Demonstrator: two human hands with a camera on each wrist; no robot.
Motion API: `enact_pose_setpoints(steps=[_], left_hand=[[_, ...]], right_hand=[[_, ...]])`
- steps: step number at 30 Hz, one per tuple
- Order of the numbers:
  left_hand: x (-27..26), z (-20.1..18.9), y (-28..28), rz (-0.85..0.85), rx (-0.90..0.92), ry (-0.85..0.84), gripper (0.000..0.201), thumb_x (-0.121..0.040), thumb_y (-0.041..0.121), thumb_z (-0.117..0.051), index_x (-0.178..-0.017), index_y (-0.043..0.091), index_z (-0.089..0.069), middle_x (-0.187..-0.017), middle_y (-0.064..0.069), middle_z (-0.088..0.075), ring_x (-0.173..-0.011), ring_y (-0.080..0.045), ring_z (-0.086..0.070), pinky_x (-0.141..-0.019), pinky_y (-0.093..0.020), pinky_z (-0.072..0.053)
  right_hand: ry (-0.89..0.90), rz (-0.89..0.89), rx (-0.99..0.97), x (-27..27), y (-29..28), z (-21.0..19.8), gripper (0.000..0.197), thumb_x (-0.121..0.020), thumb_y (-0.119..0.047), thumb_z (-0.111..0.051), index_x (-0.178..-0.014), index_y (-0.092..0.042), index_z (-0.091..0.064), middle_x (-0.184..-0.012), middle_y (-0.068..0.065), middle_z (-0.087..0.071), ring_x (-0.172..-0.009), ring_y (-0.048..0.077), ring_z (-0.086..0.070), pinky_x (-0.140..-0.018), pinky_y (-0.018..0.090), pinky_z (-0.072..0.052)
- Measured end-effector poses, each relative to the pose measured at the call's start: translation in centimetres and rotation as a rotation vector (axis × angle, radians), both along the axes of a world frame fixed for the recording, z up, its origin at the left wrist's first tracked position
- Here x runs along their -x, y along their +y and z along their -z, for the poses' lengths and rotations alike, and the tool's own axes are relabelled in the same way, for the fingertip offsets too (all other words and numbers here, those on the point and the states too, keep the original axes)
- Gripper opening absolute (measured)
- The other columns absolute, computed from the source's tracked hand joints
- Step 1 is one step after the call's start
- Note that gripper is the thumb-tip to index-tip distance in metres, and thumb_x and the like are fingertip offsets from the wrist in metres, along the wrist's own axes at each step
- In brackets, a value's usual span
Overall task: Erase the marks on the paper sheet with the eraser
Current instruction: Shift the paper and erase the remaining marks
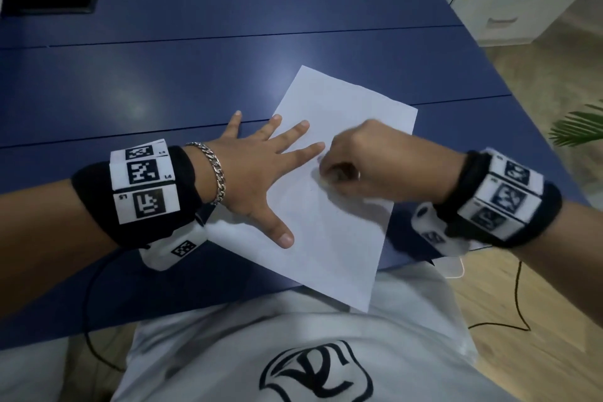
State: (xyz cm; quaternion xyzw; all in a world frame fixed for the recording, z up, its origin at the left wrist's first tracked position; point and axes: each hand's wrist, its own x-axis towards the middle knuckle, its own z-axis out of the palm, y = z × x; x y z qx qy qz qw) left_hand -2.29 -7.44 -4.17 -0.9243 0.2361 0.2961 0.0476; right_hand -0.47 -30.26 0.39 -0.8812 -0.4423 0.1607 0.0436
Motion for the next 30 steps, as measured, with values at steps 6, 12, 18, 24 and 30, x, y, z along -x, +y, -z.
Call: enact_pose_setpoints(steps=[6, 12, 18, 24, 30], left_hand=[[0.0, 0.0, -0.1, -0.006, -0.017, 0.004, 0.153, -0.044, 0.108, -0.058, -0.150, 0.056, 0.038, -0.163, 0.016, 0.046, -0.157, -0.028, 0.033, -0.115, -0.084, 0.009], [0.2, 0.2, -0.2, -0.017, -0.027, -0.016, 0.152, -0.043, 0.111, -0.054, -0.149, 0.055, 0.040, -0.164, 0.015, 0.045, -0.158, -0.028, 0.031, -0.115, -0.084, 0.007], [0.1, 0.0, -0.3, -0.007, -0.044, -0.010, 0.152, -0.041, 0.113, -0.050, -0.148, 0.055, 0.041, -0.163, 0.013, 0.046, -0.158, -0.029, 0.031, -0.115, -0.083, 0.010], [1.0, -0.1, 0.2, -0.022, -0.046, -0.024, 0.145, -0.048, 0.115, -0.036, -0.151, 0.049, 0.041, -0.164, 0.012, 0.046, -0.158, -0.029, 0.030, -0.122, -0.074, 0.009], [0.5, -1.2, 2.1, -0.148, 0.093, -0.060, 0.115, -0.068, 0.099, -0.028, -0.160, 0.050, 0.023, -0.173, 0.014, 0.012, -0.160, -0.020, 0.004, -0.126, -0.055, -0.013]], right_hand=[[0.076, -0.111, 0.010, 3.6, 1.8, 0.6, 0.020, -0.091, -0.021, -0.054, -0.078, -0.015, -0.067, -0.074, 0.003, -0.062, -0.065, 0.027, -0.058, -0.065, 0.045, -0.053], [-0.077, 0.104, 0.002, -0.3, -0.6, 0.5, 0.013, -0.087, -0.021, -0.058, -0.082, -0.014, -0.068, -0.078, 0.003, -0.066, -0.073, 0.026, -0.061, -0.072, 0.044, -0.054], [0.088, 0.134, -0.052, 6.9, -1.4, 1.2, 0.016, -0.092, -0.022, -0.060, -0.076, -0.022, -0.057, -0.079, -0.007, -0.056, -0.068, 0.016, -0.054, -0.066, 0.036, -0.053], [0.082, 0.558, -0.262, 7.2, -7.0, 0.5, 0.007, -0.091, -0.030, -0.075, -0.098, -0.031, -0.075, -0.086, -0.014, -0.073, -0.081, 0.004, -0.068, -0.072, 0.023, -0.055], [0.143, 0.887, -0.427, 7.8, -10.4, 1.5, 0.006, -0.088, -0.041, -0.080, -0.093, -0.039, -0.078, -0.081, -0.029, -0.075, -0.076, -0.008, -0.070, -0.070, 0.007, -0.050]])
